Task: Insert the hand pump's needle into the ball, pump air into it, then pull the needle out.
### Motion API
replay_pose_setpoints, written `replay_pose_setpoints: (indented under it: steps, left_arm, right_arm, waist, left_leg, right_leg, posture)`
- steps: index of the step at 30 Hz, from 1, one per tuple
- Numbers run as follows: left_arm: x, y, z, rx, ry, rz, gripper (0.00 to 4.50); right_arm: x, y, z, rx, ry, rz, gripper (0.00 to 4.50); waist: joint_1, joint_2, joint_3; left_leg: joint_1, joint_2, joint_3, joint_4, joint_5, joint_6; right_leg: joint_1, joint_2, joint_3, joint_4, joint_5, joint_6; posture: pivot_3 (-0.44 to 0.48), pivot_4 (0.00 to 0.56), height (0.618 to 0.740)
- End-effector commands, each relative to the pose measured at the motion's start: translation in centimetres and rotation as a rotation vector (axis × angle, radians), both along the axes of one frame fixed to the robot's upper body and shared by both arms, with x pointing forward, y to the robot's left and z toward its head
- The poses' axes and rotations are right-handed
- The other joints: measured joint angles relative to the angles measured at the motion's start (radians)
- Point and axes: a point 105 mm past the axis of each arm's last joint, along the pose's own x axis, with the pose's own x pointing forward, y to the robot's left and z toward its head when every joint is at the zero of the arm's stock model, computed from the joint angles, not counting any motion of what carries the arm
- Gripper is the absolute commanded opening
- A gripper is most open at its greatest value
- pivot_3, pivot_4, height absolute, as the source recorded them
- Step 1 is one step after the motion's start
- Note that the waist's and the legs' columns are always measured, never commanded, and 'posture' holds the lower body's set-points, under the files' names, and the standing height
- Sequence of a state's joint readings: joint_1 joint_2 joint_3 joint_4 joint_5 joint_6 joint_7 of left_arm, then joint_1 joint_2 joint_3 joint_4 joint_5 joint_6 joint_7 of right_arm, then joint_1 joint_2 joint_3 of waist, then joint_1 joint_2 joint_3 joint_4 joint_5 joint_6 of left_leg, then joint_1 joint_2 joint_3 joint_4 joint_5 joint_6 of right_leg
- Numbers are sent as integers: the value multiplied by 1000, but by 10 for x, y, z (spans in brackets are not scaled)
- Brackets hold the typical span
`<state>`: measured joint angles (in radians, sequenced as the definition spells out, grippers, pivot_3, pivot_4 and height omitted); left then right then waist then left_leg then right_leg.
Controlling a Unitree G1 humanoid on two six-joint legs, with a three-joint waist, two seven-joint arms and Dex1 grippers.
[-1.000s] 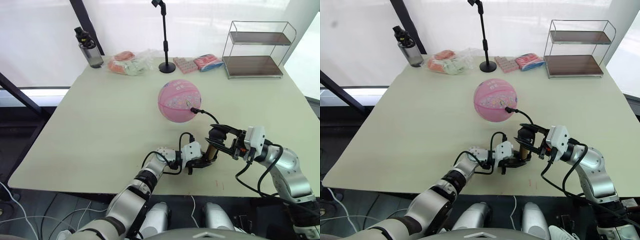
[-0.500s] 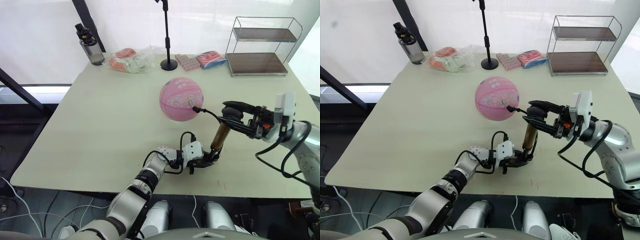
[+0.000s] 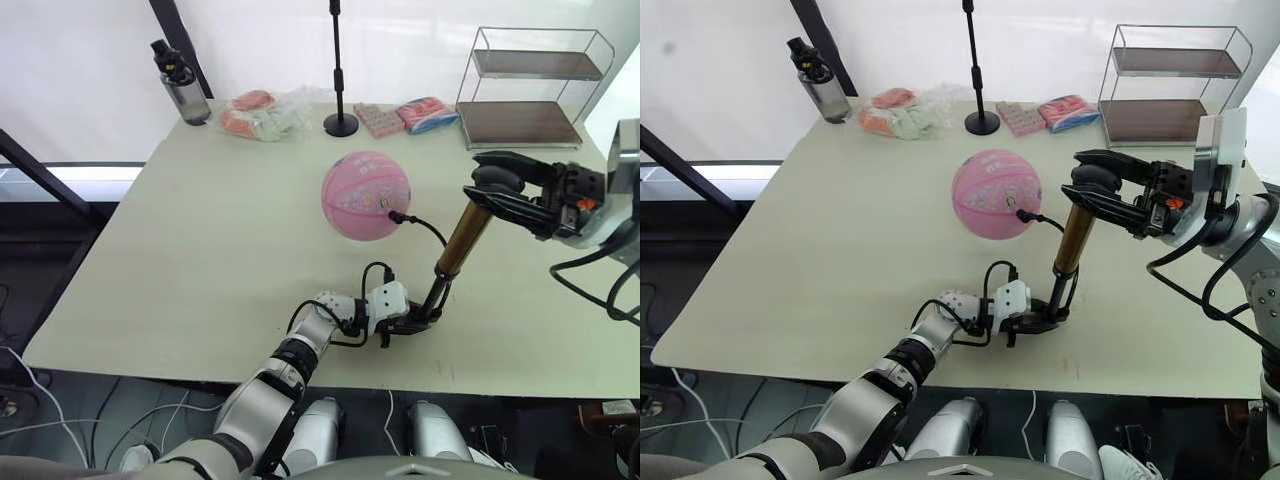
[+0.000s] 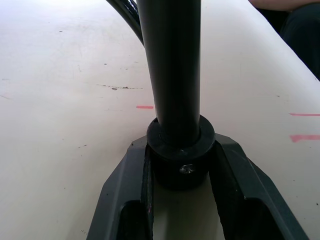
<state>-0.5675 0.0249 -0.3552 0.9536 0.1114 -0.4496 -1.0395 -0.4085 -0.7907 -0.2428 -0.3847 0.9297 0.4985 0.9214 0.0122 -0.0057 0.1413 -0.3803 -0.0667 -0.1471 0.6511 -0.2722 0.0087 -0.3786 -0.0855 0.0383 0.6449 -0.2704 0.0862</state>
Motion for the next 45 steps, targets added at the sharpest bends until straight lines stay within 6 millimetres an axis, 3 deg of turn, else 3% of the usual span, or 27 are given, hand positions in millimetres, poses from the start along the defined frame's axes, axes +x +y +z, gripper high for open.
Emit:
replay_pose_setpoints:
  steps: [1, 14, 23, 29, 34, 45]
  left_arm:
    - [-24, 12, -39, 124, 125, -29, 1069]
    - [-23, 12, -39, 127, 118, -27, 1069]
    - [-23, 13, -40, 126, 118, -21, 1069]
    - [-23, 13, -40, 127, 116, -18, 1069]
    - [-22, 13, -40, 129, 115, -16, 1069]
    - [-24, 12, -40, 126, 121, -26, 1069]
  right_arm:
    - [-13, -4, 23, -11, -138, -10, 1823]
    - [5, -2, -83, -150, 23, -55, 1823]
    - [5, 10, -145, -233, 104, -61, 1823]
    - [3, 12, -173, -257, 135, -87, 1823]
    - [2, 13, -160, -249, 98, -77, 1823]
    - [4, 15, -79, -179, -54, -57, 1823]
  waist:
    - [1, 0, 0]
    - [-3, -2, -5]
    - [-3, -3, -12]
    - [-4, -3, -13]
    - [-6, -3, -13]
    - [-2, -1, -8]
  left_leg:
    - [0, 0, 0, 0, 0, 0]
    - [5, 0, 1, 0, 0, 0]
    - [6, 0, 0, 0, 0, 0]
    - [13, 0, 1, -2, 0, 0]
    - [19, 0, 1, -3, 0, 0]
    - [16, 0, 1, -3, 0, 0]
  right_leg:
    - [0, 0, 0, 0, 0, 0]
    - [3, 1, 0, 0, 0, 0]
    - [4, 4, 0, 0, 0, 0]
    - [10, 4, 1, 0, 0, 0]
    - [15, 4, 2, -1, -1, 0]
    - [14, 3, 2, -2, -1, 0]
  posture:
    - [0, 150, 740]
    - [0, 150, 740]
    - [0, 150, 740]
    - [0, 150, 740]
    - [0, 150, 740]
    - [0, 150, 740]
